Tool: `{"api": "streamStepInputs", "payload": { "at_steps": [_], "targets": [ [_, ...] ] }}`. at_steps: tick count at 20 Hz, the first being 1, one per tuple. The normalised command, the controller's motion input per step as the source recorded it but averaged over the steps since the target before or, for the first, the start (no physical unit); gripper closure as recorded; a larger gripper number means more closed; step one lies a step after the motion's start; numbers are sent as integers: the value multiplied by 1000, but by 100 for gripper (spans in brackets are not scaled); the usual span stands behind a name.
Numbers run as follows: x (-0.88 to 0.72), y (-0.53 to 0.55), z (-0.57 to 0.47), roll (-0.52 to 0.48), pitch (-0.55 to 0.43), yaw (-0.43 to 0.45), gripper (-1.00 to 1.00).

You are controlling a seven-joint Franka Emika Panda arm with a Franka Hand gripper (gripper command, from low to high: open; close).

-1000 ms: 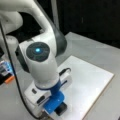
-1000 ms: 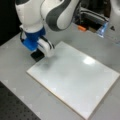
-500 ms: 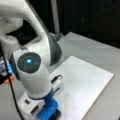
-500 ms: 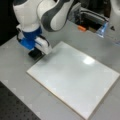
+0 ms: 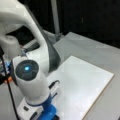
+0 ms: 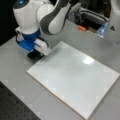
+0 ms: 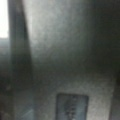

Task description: Erasing curve lines

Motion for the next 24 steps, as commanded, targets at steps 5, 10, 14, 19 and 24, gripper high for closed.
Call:
{"api": "streamStepInputs", "payload": {
  "at_steps": [5,10,14,19,24],
  "targets": [
    [-120,-28,-76,82,-122,73,100],
    [-168,2,-121,95,-143,57,100],
    [-159,-29,-123,102,-174,62,100],
    [-156,-50,-141,111,-203,69,100],
    [-141,-57,-153,124,-211,33,100]
  ]
}}
